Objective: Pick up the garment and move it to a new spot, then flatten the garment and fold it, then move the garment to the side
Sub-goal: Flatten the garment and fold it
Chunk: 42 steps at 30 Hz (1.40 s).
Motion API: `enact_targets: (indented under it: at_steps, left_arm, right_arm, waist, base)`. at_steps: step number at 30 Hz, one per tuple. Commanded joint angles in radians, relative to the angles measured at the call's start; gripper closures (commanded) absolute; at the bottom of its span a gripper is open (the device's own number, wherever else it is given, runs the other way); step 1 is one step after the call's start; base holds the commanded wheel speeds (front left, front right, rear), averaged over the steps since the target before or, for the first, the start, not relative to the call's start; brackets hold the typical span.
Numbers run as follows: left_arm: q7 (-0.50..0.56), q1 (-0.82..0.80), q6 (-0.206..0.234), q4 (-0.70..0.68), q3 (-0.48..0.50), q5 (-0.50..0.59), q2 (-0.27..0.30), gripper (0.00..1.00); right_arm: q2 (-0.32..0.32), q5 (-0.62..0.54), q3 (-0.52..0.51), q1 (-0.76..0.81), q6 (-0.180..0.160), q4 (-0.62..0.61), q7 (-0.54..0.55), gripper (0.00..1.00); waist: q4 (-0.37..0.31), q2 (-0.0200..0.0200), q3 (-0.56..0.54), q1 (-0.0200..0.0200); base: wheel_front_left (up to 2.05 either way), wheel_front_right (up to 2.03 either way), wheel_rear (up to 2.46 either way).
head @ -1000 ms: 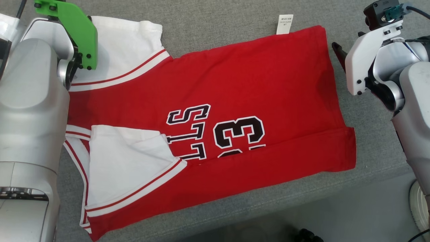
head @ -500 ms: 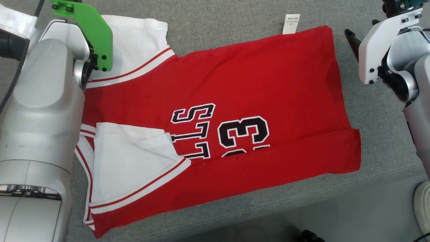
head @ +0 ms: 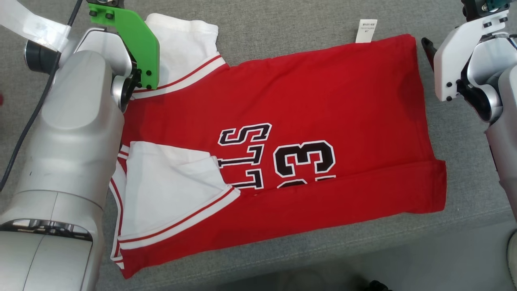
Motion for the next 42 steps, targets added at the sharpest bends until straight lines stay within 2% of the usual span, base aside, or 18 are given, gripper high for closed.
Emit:
enact_targets:
  at_steps: [1, 10, 24, 25, 26, 27, 28, 32, 37, 42]
  left_arm:
    - [0.006, 0.026, -0.011, 0.023, -0.012, -0.007, -0.02, 1.0]
    - [-0.013, 0.015, -0.012, 0.05, -0.026, -0.02, -0.025, 1.0]
    - [-0.028, -0.004, -0.018, 0.086, -0.05, -0.047, -0.041, 1.0]
    - [-0.028, -0.008, -0.018, 0.088, -0.053, -0.047, -0.042, 1.0]
    - [-0.028, -0.011, -0.019, 0.09, -0.056, -0.047, -0.043, 1.0]
    - [-0.03, -0.013, -0.019, 0.092, -0.058, -0.048, -0.044, 1.0]
    - [-0.03, -0.015, -0.02, 0.094, -0.06, -0.049, -0.044, 1.0]
    - [-0.034, -0.018, -0.021, 0.104, -0.067, -0.052, -0.045, 1.0]
    - [-0.067, -0.016, -0.013, 0.106, -0.066, -0.06, -0.044, 1.0]
    - [-0.159, -0.02, 0.005, 0.079, -0.052, -0.072, -0.04, 1.0]
  right_arm:
    - [0.003, -0.015, -0.009, -0.009, -0.001, 0.01, 0.001, 0.0]
    - [0.055, -0.018, -0.056, -0.041, -0.001, -0.005, -0.025, 0.0]
    - [0.09, -0.047, -0.087, -0.001, -0.001, 0.052, 0.059, 0.0]
    - [0.093, -0.049, -0.09, -0.001, -0.001, 0.059, 0.066, 0.07]
    - [0.097, -0.049, -0.093, -0.001, -0.001, 0.066, 0.073, 0.25]
    - [0.099, -0.047, -0.094, -0.001, -0.001, 0.074, 0.084, 0.52]
    - [0.101, -0.046, -0.097, -0.001, -0.001, 0.08, 0.092, 0.58]
    - [0.102, -0.05, -0.095, 0.005, -0.002, 0.086, 0.104, 1.0]
    - [0.093, -0.048, -0.091, 0.012, -0.002, 0.07, 0.079, 1.0]
    - [0.088, -0.028, -0.096, 0.028, -0.002, 0.046, 0.039, 1.0]
  waist:
    - [0.01, -0.0001, 0.006, 0.0]
    - [0.037, -0.0001, 0.027, 0.0]
    - [0.05, -0.0001, 0.037, 0.0]
    - [0.05, -0.0001, 0.038, 0.0]
    - [0.05, -0.0001, 0.039, 0.0]
    - [0.05, -0.0001, 0.039, 0.0]
    - [0.051, -0.0001, 0.04, 0.0]
    - [0.052, -0.0001, 0.036, 0.0]
    - [0.053, -0.0001, 0.022, 0.0]
    - [0.063, -0.0001, -0.007, 0.0]
  base:
    - [0.0, 0.0, 0.0]
    - [0.0, 0.0, 0.0]
    - [0.0, 0.0, 0.0]
    - [0.0, 0.0, 0.0]
    - [0.0, 0.0, 0.0]
    - [0.0, 0.0, 0.0]
    - [0.0, 0.0, 0.0]
    - [0.0, 0.0, 0.0]
    - [0.0, 0.0, 0.0]
    - [0.0, 0.0, 0.0]
